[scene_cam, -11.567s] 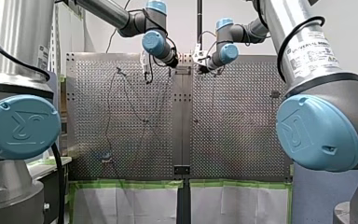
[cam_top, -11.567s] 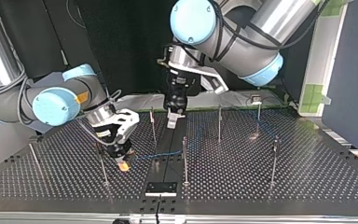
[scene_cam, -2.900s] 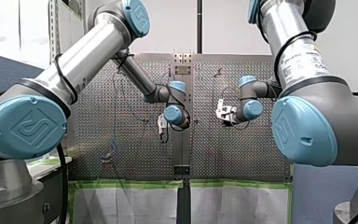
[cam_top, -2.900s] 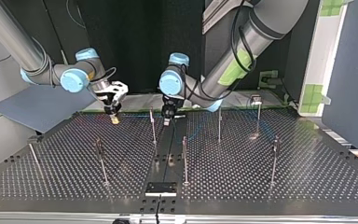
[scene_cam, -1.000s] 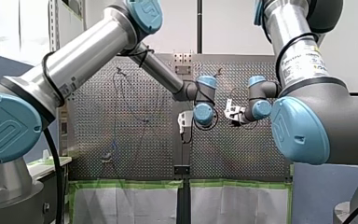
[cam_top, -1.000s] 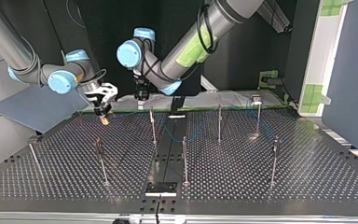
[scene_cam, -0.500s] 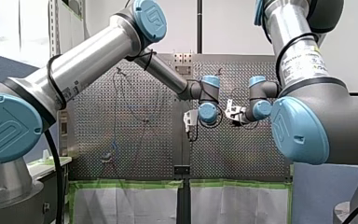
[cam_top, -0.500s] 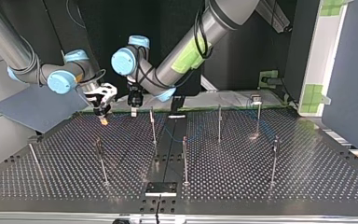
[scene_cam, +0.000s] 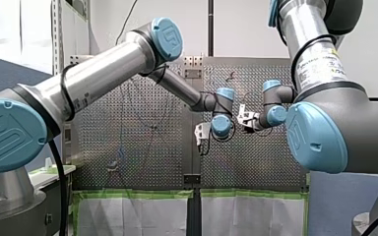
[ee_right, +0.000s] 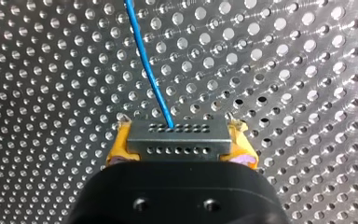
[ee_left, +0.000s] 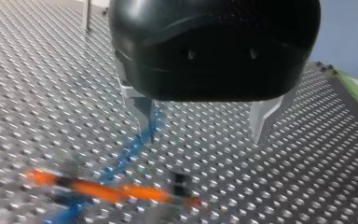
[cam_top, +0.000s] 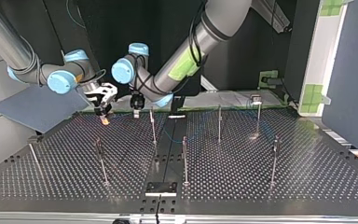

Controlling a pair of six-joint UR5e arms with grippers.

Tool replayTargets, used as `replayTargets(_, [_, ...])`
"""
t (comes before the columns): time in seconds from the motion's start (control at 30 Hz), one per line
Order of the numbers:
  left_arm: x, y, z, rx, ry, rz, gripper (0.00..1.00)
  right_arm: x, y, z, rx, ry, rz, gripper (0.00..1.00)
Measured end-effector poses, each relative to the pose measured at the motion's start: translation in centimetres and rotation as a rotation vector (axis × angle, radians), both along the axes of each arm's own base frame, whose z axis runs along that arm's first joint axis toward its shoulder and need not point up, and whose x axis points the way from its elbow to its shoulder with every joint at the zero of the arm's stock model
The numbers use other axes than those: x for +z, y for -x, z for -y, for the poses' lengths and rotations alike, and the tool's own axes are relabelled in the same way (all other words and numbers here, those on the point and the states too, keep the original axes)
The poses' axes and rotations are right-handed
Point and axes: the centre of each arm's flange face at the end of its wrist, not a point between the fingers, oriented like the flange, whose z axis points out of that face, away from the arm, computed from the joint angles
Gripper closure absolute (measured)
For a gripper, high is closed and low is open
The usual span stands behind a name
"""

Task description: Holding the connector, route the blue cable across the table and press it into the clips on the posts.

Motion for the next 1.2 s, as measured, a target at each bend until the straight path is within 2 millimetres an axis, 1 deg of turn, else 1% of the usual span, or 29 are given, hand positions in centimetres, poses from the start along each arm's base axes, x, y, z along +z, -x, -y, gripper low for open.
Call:
replayTargets(0.23, [-2.2,-1.0,0.6,0.013,-0.007,-0.015,0.0,0.0,0.0,0.0,0.002,0.002,0.001,1.0])
replayTargets(0.3, [-2.3,-1.2,0.9,0.017,-0.003,-0.01,0.0,0.0,0.0,0.0,0.002,0.002,0.001,1.0])
replayTargets(0.4, [-1.6,-1.5,1.4,0.022,0.008,0.005,0.0,0.1,0.0,0.0,0.002,0.003,0.001,1.0])
replayTargets(0.43, [-1.2,-1.6,1.7,0.026,0.013,0.013,0.17,0.0,0.0,0.0,0.002,0.003,0.001,1.0])
replayTargets(0.47, [-0.9,-1.6,1.8,0.029,0.017,0.019,0.17,0.0,0.0,0.0,0.002,0.003,0.0,1.0])
replayTargets(0.5, [-0.6,-1.7,2.0,0.032,0.021,0.025,0.32,0.0,0.0,0.0,0.003,0.003,0.0,1.0])
replayTargets(0.53, [-0.2,-1.8,2.2,0.036,0.025,0.034,0.55,0.1,0.0,0.0,0.003,0.002,0.0,1.0])
replayTargets(0.57, [0.1,-1.8,2.3,0.038,0.028,0.04,0.55,0.1,0.0,0.0,0.003,0.002,0.0,1.0])
replayTargets(0.6, [0.4,-1.8,2.5,0.04,0.031,0.046,0.7,0.0,0.0,0.0,0.003,0.002,0.0,1.0])
replayTargets(0.63, [0.7,-1.8,2.7,0.045,0.035,0.053,0.9,0.0,0.0,0.0,0.003,0.002,0.0,1.0])
replayTargets(0.67, [0.9,-1.8,2.8,0.05,0.037,0.058,0.9,0.0,0.0,0.0,0.003,0.002,0.001,1.0])
replayTargets(0.7, [1.0,-1.7,2.9,0.055,0.039,0.062,1.0,0.0,0.0,0.0,0.003,0.001,0.001,1.0])
replayTargets(1.0, [1.2,-1.2,2.9,0.101,0.041,0.066,1.0,0.3,0.3,0.4,-0.002,0.004,0.004,1.0])
replayTargets(1.2, [1.4,-0.5,2.7,0.118,0.026,0.047,1.0,1.1,0.4,0.8,-0.003,0.011,0.002,1.0])
